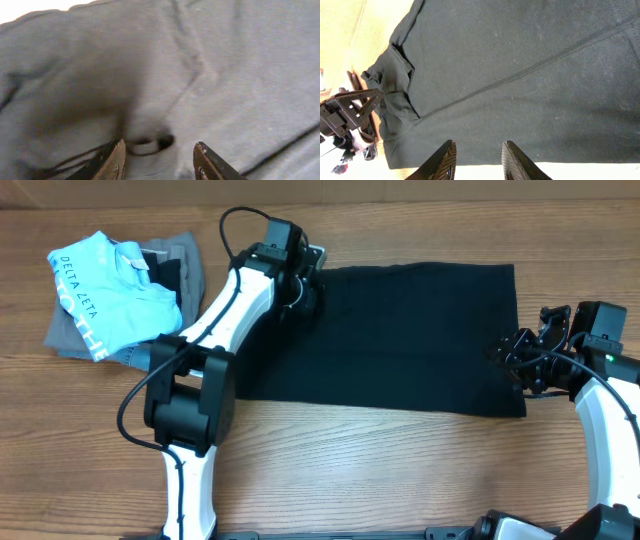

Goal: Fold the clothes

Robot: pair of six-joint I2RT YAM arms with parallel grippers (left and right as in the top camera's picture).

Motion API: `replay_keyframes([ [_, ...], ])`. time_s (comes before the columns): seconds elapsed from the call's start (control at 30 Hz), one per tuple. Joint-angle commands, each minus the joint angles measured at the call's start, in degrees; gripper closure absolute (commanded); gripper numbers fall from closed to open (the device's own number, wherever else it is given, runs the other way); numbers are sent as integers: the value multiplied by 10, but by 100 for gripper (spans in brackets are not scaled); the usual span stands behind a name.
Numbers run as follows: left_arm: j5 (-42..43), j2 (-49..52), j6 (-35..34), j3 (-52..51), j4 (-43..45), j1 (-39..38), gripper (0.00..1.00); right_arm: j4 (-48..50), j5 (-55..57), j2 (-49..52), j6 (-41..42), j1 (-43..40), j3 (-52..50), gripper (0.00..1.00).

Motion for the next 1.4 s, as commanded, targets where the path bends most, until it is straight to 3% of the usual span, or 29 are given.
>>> replay_keyframes([
  [0.0, 38, -11, 21, -3, 0, -15, 55, 2, 2, -6, -3, 4, 11, 66],
  [0.17, 10, -11, 36, -3, -33, -22, 66, 1, 2, -6, -3, 4, 11, 66],
  [0.27, 11, -11, 27, -2, -21, -22, 44, 3, 2, -6, -2, 4, 11, 66],
  [0.37, 33, -11, 19, -2, 5, -23, 46, 5, 3, -6, -2, 4, 11, 62],
  [0.47, -59, -11, -10, -2, -6, -26, 48, 3, 10, -6, -2, 3, 11, 59],
  [0.53, -119, -11, -41, -2, -17, -16, 39, -4, 16, -6, -2, 3, 11, 58],
  [0.6, -129, -11, -61, -1, -23, 8, 39, -8, 19, -6, -2, 3, 11, 57],
  [0.83, -15, -7, -84, 0, -13, 105, 53, -8, 19, -6, -2, 3, 11, 57],
  [1.37, -8, 51, -101, -3, 23, 88, 50, -10, 19, -6, -2, 4, 11, 56],
])
